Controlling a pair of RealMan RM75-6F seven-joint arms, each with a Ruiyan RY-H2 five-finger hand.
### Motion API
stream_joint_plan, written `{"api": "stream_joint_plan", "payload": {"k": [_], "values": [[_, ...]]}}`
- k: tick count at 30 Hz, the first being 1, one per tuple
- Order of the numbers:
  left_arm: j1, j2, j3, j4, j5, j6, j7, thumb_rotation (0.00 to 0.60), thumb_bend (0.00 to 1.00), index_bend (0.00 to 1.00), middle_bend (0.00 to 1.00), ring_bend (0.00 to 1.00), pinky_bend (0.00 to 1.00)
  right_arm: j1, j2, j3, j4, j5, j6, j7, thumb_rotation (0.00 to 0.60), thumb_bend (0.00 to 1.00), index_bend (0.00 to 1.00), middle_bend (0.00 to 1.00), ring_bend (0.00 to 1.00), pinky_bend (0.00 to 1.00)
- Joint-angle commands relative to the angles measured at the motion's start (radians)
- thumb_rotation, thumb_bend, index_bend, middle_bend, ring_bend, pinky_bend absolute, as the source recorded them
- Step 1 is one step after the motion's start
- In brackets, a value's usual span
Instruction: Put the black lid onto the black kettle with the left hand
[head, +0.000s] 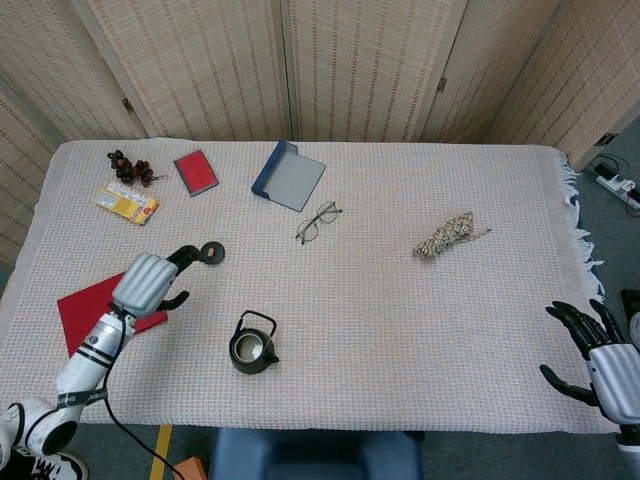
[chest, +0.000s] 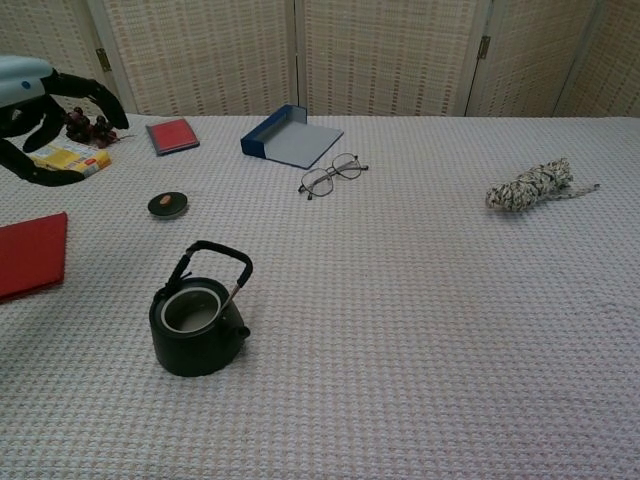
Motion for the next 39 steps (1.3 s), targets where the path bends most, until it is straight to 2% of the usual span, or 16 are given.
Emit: {"api": "stream_joint_plan", "payload": {"k": [1, 14, 19, 28, 39], "values": [[-0.103, -0.074, -0.03, 0.115, -0.1, -0.132, 0.023, 0.6, 0.25, 0.21, 0.15, 0.71, 0.88, 0.003, 0.004, -0.001, -0.004, -0.001, -0.006, -0.004, 0.6, 0.26, 0.15, 0.18, 0.21, 0.03], [-0.256, -0.244, -0.032, 0.398, -0.286, -0.326, 0.092, 0.6, 0.25, 0.2, 0.14, 0.73, 0.88, 0.006, 0.016, 0.002, -0.019, 0.006, -0.011, -0.015, 0.6, 0.26, 0.15, 0.18, 0.21, 0.03], [-0.281, -0.297, -0.013, 0.482, -0.314, -0.351, 0.106, 0.6, 0.25, 0.17, 0.13, 0.72, 0.88, 0.005, 0.015, 0.004, -0.02, 0.014, -0.014, -0.018, 0.6, 0.26, 0.15, 0.18, 0.21, 0.03], [-0.307, -0.379, 0.011, 0.616, -0.339, -0.376, 0.117, 0.6, 0.25, 0.25, 0.14, 0.73, 0.88, 0.003, 0.019, 0.006, -0.025, 0.023, -0.018, -0.022, 0.6, 0.26, 0.15, 0.18, 0.21, 0.03], [-0.322, -0.448, 0.019, 0.734, -0.342, -0.382, 0.098, 0.6, 0.25, 0.24, 0.15, 0.74, 0.88, -0.003, 0.017, 0.007, -0.022, 0.031, -0.015, -0.02, 0.6, 0.26, 0.15, 0.18, 0.21, 0.03]]}}
